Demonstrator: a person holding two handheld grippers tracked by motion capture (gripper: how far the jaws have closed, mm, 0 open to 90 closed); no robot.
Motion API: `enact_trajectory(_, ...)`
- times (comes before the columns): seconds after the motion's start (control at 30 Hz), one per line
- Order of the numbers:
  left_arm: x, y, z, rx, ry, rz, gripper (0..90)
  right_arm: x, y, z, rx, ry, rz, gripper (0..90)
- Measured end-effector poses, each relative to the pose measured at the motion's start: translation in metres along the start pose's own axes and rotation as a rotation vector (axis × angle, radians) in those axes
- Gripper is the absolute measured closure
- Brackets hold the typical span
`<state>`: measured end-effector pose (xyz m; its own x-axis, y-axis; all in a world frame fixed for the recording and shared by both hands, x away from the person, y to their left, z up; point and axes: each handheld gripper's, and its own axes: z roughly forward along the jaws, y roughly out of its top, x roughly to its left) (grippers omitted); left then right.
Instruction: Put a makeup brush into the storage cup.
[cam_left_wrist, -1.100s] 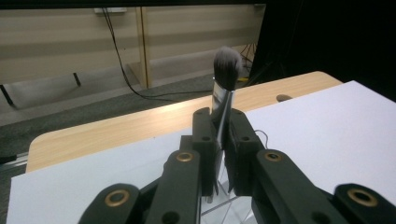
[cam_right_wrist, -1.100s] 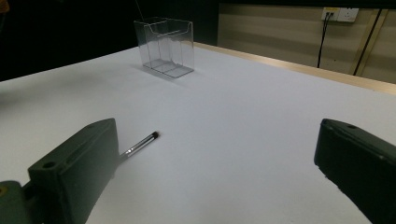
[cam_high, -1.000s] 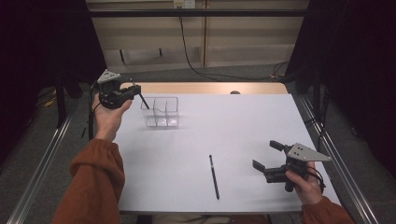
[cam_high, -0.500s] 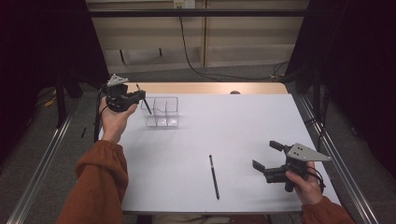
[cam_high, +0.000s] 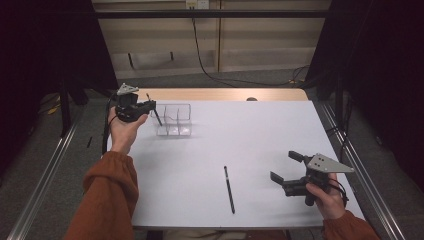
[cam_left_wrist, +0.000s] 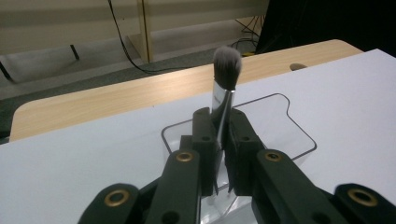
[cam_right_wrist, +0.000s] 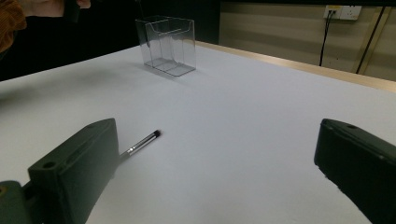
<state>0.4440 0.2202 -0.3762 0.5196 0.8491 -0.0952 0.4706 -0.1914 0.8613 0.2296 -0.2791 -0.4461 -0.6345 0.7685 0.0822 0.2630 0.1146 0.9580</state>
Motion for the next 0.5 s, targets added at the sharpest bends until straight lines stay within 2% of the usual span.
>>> enact_trajectory(0.13,-0.0006,-0.0015,0.0022,-0.007,-0.014,-0.002,82.7,0.0000,0.0000,-0.0001,0.000,0.001,0.001,0.0)
enact_trajectory(0.2,-0.0010,-0.0020,0.0031,-0.015,-0.017,0.005,71.9,0.0001,0.0000,-0.0001,0.000,0.002,0.001,0.0)
enact_trajectory(0.27,-0.0010,-0.0029,0.0045,-0.018,-0.015,0.009,65.8,0.0001,0.0000,0.0000,0.000,0.003,0.001,0.0)
enact_trajectory(0.5,-0.0003,-0.0046,0.0053,-0.030,0.013,0.005,36.0,0.0000,0.0000,-0.0002,0.000,0.005,0.003,0.0)
